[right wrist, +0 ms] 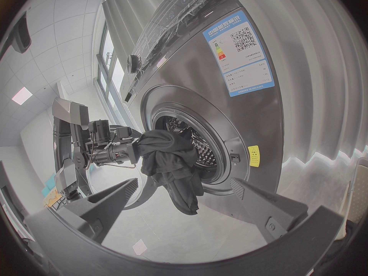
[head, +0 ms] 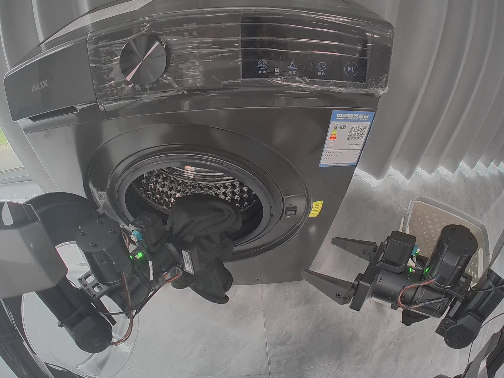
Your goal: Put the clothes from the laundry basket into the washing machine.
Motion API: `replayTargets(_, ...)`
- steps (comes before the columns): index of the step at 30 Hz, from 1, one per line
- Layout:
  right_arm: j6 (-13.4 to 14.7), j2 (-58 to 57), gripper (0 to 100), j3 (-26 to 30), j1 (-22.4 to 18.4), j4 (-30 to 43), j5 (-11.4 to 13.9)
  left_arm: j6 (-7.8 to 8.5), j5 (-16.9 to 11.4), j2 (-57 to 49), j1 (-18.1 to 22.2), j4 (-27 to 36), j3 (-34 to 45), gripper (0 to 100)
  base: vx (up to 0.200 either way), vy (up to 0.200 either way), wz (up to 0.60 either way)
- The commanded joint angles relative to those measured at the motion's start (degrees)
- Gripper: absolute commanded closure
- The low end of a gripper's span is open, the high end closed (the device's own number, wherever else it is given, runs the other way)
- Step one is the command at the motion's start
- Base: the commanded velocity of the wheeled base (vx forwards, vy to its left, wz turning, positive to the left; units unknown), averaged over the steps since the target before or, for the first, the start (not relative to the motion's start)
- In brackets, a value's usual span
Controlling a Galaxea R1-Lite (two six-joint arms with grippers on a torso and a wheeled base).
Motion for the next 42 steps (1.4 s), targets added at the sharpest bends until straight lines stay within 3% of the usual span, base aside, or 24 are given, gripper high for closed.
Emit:
replayTargets(1,-0.01,-0.08,0,0.00,0.01,-0.03,0.03,-0.01,0.04,0.05,0.02,-0.05,0.03,100,0.000,0.000,0.00)
replayTargets(29,-0.01,-0.08,0,0.00,-0.07,-0.03,0.03,-0.27,-0.05,0.05,0.02,-0.05,0.30,100,-0.021,0.021,0.00)
replayTargets(32,-0.01,-0.08,0,0.00,0.01,-0.03,0.03,-0.89,-0.14,-0.39,-0.33,0.03,1.09,100,0.000,0.000,0.00)
replayTargets(38,-0.01,-0.35,0,0.00,0.19,-0.03,-0.06,-0.45,-0.31,0.05,-0.42,0.12,0.82,100,0.000,0.000,0.00)
replayTargets(42,-0.01,-0.43,0,0.00,0.10,-0.03,-0.06,-1.07,-0.23,2.16,0.11,0.12,-0.05,100,0.000,0.000,0.00)
